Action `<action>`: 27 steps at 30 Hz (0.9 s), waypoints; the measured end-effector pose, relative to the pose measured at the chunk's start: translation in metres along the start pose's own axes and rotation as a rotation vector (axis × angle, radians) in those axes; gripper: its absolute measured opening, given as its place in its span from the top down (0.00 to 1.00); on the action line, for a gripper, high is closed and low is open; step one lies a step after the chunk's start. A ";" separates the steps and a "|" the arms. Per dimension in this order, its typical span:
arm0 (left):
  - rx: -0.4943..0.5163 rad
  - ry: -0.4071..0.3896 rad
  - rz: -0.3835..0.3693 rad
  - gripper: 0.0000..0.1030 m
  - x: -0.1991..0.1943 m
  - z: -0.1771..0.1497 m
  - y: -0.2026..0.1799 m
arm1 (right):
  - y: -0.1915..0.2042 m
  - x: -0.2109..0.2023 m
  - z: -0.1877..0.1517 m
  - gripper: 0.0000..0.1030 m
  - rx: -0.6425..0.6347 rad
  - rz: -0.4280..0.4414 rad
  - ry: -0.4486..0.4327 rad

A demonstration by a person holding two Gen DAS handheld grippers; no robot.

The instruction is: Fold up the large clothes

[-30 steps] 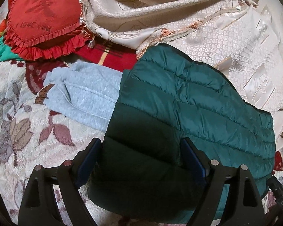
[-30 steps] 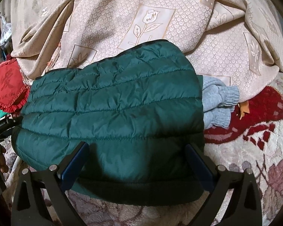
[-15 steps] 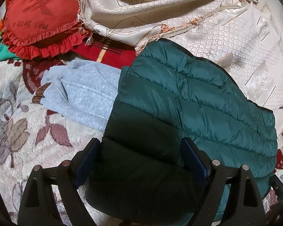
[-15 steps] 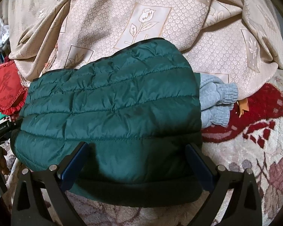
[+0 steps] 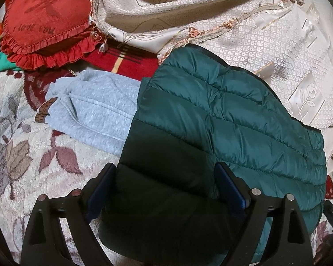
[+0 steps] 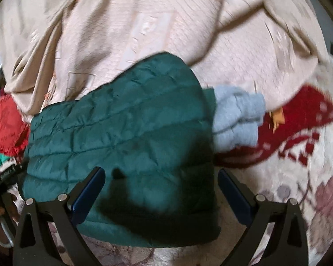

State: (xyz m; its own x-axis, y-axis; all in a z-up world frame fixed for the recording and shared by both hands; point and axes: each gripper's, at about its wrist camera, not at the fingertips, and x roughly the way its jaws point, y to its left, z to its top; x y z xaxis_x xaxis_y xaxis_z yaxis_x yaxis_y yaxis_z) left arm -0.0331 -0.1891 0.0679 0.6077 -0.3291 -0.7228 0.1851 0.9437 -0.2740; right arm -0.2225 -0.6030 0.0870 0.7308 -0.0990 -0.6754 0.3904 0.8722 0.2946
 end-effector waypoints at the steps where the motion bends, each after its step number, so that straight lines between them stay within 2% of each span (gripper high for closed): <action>1: -0.002 0.001 -0.001 0.27 0.000 0.000 0.000 | -0.001 0.002 -0.001 0.00 0.009 0.002 0.007; 9: -0.009 0.009 -0.005 0.27 0.002 0.002 -0.001 | 0.016 0.000 -0.001 0.00 -0.072 -0.015 -0.001; 18: -0.016 0.017 -0.013 0.27 0.002 0.003 0.001 | 0.014 -0.007 0.000 0.00 -0.043 0.000 0.012; 22: -0.021 0.064 -0.054 0.27 0.010 0.010 0.005 | 0.006 -0.006 0.016 0.00 -0.021 0.019 0.033; 27: 0.004 0.122 -0.134 0.25 0.027 0.026 0.008 | -0.024 0.023 0.044 0.00 0.052 0.040 0.133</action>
State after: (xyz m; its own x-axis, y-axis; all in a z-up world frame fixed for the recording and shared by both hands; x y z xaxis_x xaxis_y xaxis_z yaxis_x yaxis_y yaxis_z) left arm 0.0042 -0.1892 0.0626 0.4791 -0.4534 -0.7516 0.2617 0.8911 -0.3707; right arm -0.1902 -0.6477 0.0941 0.6668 0.0026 -0.7452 0.3939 0.8477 0.3554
